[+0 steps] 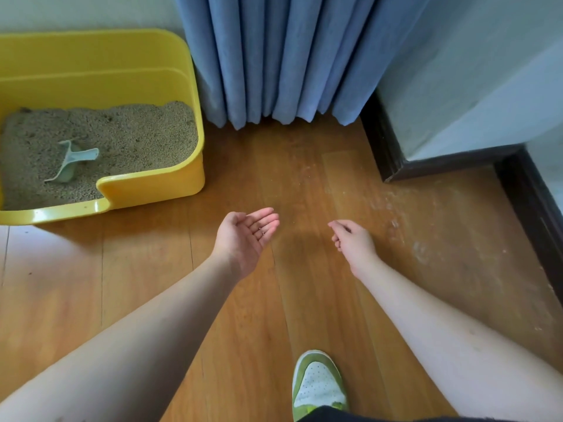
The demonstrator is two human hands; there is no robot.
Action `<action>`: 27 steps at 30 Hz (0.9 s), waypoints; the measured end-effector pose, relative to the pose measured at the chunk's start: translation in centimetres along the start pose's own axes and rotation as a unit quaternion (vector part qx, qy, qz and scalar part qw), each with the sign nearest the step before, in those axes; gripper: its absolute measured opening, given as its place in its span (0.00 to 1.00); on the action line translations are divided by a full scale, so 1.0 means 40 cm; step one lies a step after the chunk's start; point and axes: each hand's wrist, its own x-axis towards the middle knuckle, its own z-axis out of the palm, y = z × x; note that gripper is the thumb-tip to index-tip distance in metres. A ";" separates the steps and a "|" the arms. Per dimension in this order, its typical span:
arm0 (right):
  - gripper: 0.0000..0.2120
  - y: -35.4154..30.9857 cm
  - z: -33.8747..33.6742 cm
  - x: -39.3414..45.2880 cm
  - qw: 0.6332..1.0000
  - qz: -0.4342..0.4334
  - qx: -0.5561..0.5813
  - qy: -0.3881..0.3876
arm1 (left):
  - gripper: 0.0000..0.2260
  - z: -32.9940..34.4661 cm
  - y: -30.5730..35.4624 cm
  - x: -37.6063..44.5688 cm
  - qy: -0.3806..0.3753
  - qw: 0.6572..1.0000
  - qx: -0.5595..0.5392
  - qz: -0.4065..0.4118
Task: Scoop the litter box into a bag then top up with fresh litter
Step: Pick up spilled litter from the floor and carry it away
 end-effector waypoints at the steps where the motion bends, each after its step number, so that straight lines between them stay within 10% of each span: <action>1: 0.09 0.001 0.006 0.005 0.998 -0.033 -0.052 0.010 | 0.23 0.001 0.002 -0.002 -0.003 1.000 0.002 0.004; 11: 0.13 -0.025 0.149 0.053 0.939 -0.215 -0.268 -0.024 | 0.23 0.006 0.047 -0.014 -0.009 1.000 -0.008 0.028; 27: 0.05 -0.064 0.172 0.059 0.985 -0.121 -0.124 -0.019 | 0.22 -0.055 0.090 -0.023 0.031 0.998 -0.012 0.048</action>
